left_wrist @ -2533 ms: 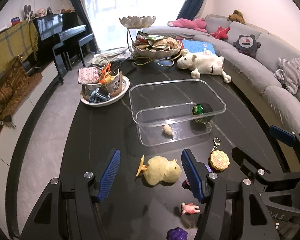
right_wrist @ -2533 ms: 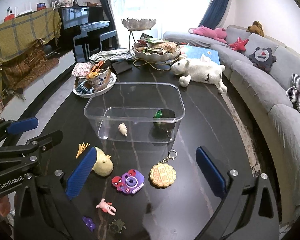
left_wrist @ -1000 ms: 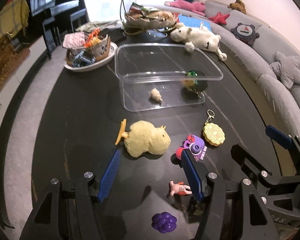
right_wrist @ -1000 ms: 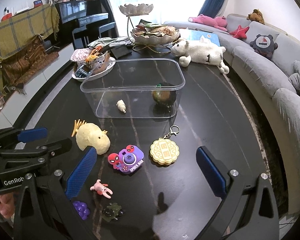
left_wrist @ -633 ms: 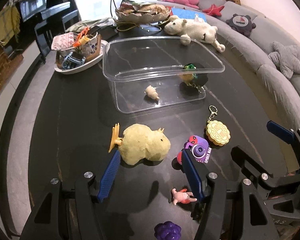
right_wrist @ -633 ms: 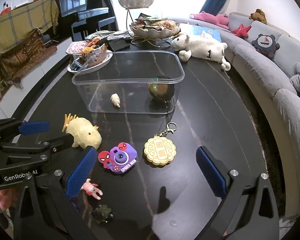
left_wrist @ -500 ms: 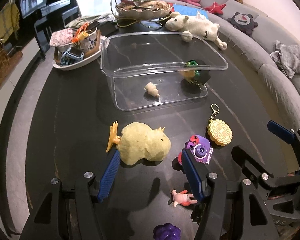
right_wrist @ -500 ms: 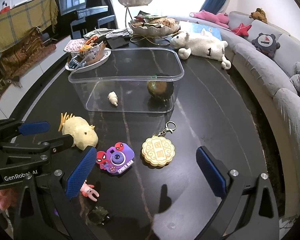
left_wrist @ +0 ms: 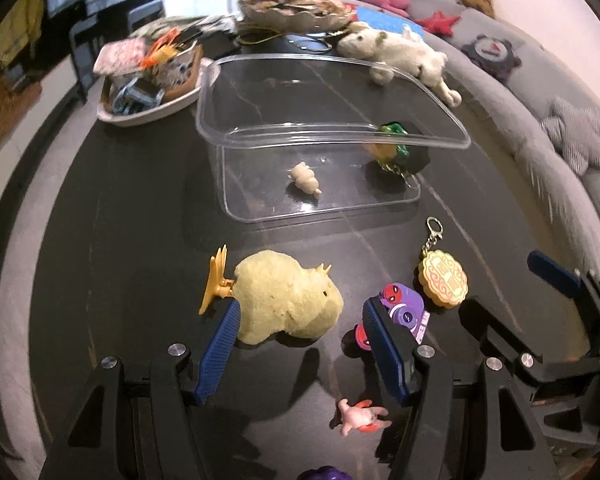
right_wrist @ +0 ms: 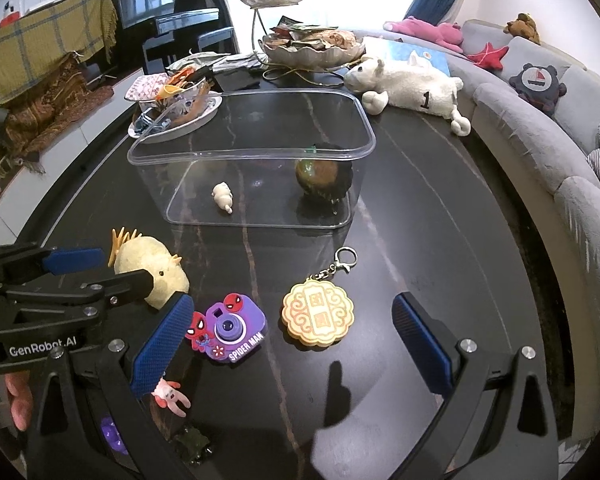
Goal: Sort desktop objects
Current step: 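Lower the left tool onto the yellow plush duck and close on it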
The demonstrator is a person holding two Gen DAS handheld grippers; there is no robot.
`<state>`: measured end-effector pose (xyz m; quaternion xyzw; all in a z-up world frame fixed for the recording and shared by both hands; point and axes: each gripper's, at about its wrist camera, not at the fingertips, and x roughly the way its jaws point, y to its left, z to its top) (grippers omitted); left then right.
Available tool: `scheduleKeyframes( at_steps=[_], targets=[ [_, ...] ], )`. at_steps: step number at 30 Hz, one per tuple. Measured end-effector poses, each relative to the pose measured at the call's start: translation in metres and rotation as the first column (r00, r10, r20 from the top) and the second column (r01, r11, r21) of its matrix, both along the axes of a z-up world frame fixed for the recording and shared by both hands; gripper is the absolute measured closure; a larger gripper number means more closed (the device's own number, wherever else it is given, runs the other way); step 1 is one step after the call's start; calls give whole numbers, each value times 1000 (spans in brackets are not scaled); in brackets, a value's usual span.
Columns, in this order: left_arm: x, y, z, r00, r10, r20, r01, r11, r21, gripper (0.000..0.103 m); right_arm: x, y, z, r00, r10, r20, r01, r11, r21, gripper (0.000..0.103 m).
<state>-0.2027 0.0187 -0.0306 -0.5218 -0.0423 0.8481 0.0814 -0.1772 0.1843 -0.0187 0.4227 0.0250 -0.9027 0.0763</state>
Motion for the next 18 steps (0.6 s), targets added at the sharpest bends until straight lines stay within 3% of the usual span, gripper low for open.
scheduleKeyframes(
  at_steps=[4,10,18],
  targets=[
    [-4,-1,-3,999,-7,45,7,1000,-3,43,-2,-1,-1,1000,12,0,-12,1000,-7,4],
    [-5,5,-2,997,-81,4,81,995,-60,43,-3,-5,-7,1000,28,11,-28,1000,-8,4],
    [-14,10,-7,993,-117,36,118,992,-44,43,-6,0,-14,1000,18,24,-18,1000,-7,4]
  ],
)
